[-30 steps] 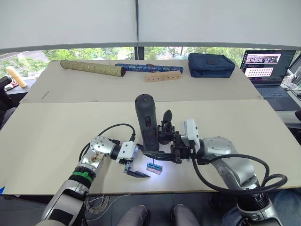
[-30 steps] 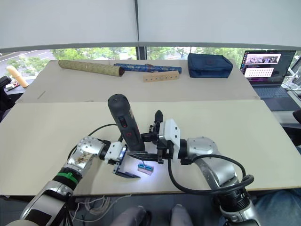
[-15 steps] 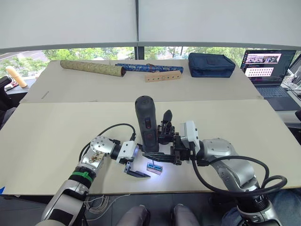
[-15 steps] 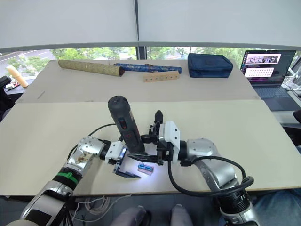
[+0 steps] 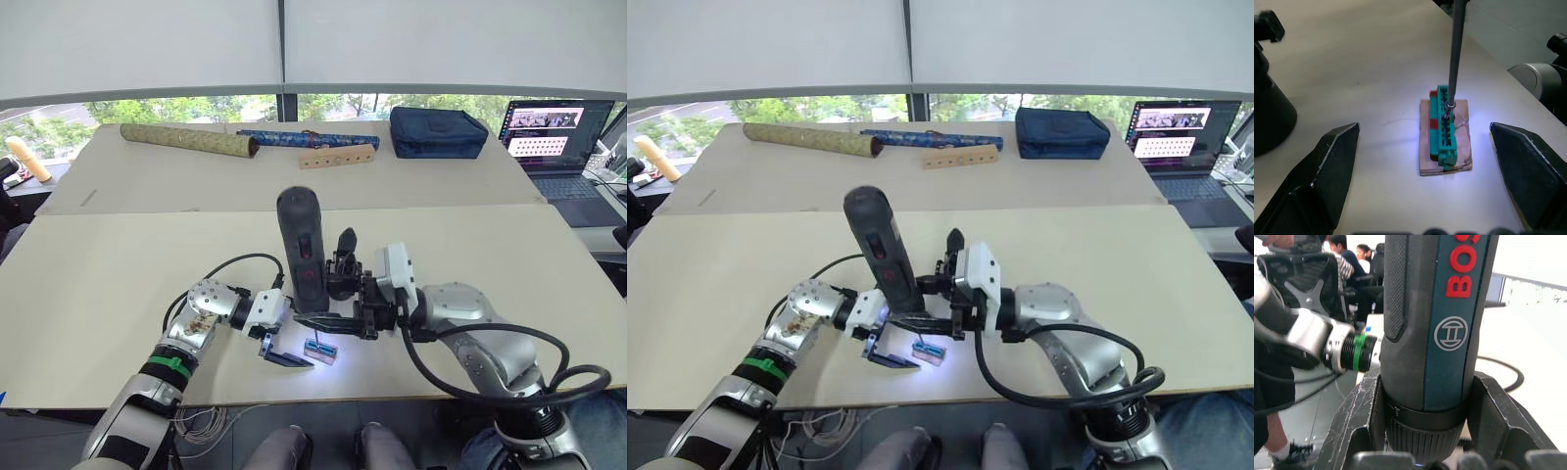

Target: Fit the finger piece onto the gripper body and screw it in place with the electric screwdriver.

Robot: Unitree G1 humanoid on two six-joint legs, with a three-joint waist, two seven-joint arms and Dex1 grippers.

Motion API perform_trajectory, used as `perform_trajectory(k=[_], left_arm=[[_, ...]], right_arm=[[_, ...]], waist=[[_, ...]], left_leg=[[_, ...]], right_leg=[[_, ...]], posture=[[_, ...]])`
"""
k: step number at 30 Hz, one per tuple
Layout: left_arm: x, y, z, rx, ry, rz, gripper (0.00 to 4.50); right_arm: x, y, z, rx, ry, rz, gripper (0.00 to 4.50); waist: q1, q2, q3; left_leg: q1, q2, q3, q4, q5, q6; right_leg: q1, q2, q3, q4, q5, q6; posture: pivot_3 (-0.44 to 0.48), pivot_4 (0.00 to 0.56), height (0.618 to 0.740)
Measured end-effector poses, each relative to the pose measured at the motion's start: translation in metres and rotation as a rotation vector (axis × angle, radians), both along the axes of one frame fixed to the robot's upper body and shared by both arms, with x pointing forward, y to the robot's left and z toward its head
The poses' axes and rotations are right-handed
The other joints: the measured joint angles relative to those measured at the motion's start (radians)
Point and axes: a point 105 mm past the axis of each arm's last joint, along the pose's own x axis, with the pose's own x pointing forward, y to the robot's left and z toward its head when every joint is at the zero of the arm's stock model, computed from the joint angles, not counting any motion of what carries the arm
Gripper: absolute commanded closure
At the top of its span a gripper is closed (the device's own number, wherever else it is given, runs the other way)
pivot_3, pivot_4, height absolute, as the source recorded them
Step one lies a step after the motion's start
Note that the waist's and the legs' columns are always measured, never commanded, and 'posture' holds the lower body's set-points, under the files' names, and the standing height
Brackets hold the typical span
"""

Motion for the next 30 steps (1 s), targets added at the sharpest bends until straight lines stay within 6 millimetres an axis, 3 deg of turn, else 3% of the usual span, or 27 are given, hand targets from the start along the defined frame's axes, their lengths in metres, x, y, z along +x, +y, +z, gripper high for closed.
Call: perform_trajectory(k=[2, 6, 10, 15, 19, 29, 30], left_arm=[[-0.002, 0.005, 0.007, -0.01, 0.019, 0.017, 0.0], [-0.001, 0.022, 0.022, -0.032, 0.088, 0.106, 0.0], [0.019, 0.03, 0.04, -0.104, 0.151, 0.301, 0.0], [0.038, 0.004, 0.04, -0.172, 0.144, 0.427, 0.0], [0.045, -0.025, 0.022, -0.165, 0.102, 0.478, 0.0], [0.056, -0.05, 0.003, -0.173, 0.143, 0.586, 0.0], [0.057, -0.052, 0.003, -0.175, 0.146, 0.593, 0.25]], right_arm=[[0.0, -0.002, 0.016, 0.032, -0.028, -0.011, 2.59], [0.0, -0.008, 0.028, 0.031, -0.018, -0.028, 2.59], [0.004, -0.021, 0.04, 0.024, -0.037, -0.076, 2.59], [0.002, -0.029, 0.041, -0.001, -0.041, -0.094, 2.59], [0.005, -0.034, 0.044, 0.003, -0.045, -0.126, 2.59], [0.001, -0.04, 0.04, -0.013, -0.024, -0.168, 2.59], [0.001, -0.04, 0.04, -0.01, -0.024, -0.175, 2.59]], waist=[[0.0, 0.0, 0.0], [0.001, 0.0, 0.001], [0.011, 0.001, 0.001], [0.014, 0.0, 0.001], [0.014, -0.001, 0.002], [0.007, -0.001, 0.002], [0.007, -0.001, 0.002]], left_leg=[[0.0, 0.0, 0.0, -0.001, 0.0, 0.0], [0.0, 0.0, 0.0, -0.004, 0.0, 0.0], [0.001, 0.0, 0.0, -0.004, 0.0, -0.001], [0.001, -0.001, 0.0, -0.004, 0.0, 0.0], [0.0, 0.0, 0.0, -0.004, 0.001, -0.001], [0.0, 0.0, 0.001, -0.004, 0.001, -0.001], [0.0, 0.0, 0.001, -0.004, 0.001, -0.001]], right_leg=[[0.0, 0.0, 0.0, 0.0, 0.0, 0.0], [-0.001, 0.001, 0.0, -0.001, 0.0, 0.0], [0.0, 0.002, 0.0, -0.002, 0.0, 0.0], [0.001, -0.002, 0.001, -0.003, 0.0, 0.0], [0.001, -0.003, 0.001, -0.003, 0.0, 0.0], [0.001, -0.003, 0.001, -0.003, 0.0, 0.0], [0.001, -0.003, 0.001, -0.002, 0.0, 0.0]], posture=[[0.0, 0.15, 0.74], [0.0, 0.15, 0.74], [0.0, 0.15, 0.74], [0.0, 0.15, 0.74], [0.0, 0.15, 0.74], [0.0, 0.15, 0.74], [0.0, 0.15, 0.74]])
